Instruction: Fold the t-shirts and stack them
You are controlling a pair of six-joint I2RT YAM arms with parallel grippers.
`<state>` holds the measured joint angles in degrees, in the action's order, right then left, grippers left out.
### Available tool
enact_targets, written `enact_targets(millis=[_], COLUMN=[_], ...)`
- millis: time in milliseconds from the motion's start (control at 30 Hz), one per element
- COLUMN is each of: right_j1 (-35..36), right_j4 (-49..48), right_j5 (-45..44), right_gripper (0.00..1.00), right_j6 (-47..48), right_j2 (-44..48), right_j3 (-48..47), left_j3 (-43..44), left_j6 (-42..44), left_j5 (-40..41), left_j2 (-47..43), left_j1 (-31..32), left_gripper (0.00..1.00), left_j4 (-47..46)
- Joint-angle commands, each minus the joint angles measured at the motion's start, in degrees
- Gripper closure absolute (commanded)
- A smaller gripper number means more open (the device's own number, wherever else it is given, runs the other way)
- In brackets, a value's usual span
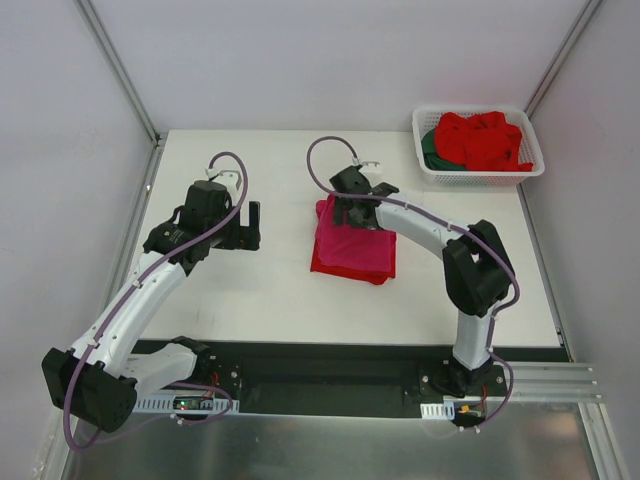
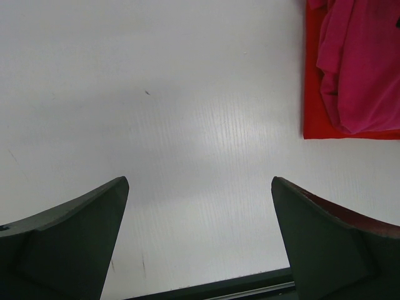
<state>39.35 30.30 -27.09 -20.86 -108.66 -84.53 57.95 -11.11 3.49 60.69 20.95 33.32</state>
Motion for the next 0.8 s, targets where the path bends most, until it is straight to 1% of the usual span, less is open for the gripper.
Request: enact_targets(millis=[0,67,167,433,667,767], right_j1=[0.8,1.0,1.1,0.5,-1.3,-2.1], right_j4=[0.1,-1.6,-2.7,-5.5,-3.2,-1.6], right_j5=[-0.8,1.3,1.8,3.4,8.4,9.2], right_gripper=[0.04,0.04,0.04,0.04,0.04,0.04], right_j6=[-5.7,-5.9,-6.3,-2.7,-1.6,-0.2], right_j2=[-1.2,-1.6,-2.3,-6.3,-8.8,-8.1], right_j3=[-1.5,-0.8,0.3,0.4,0.3,1.5], left_j3=[-0.6,-0.7,-0.8,-0.9,-0.9,-0.8], left_j6=[0.6,0.7,0.7,0.9,0.9,1.0], left_j5=[-0.9,-0.8,-0.6,-0.7,-0.3,-0.4], left_j2=[-0.5,-0.7,-0.8,-0.8,-1.1,-0.9], left_j1=[0.2,0.2,0.2,0.2,0.2,0.2], left_gripper=[0.01,0.01,0.01,0.01,0.01,0.01], left_j4=[-0.6,-0.5,-0.6,-0.5,-0.5,-0.5])
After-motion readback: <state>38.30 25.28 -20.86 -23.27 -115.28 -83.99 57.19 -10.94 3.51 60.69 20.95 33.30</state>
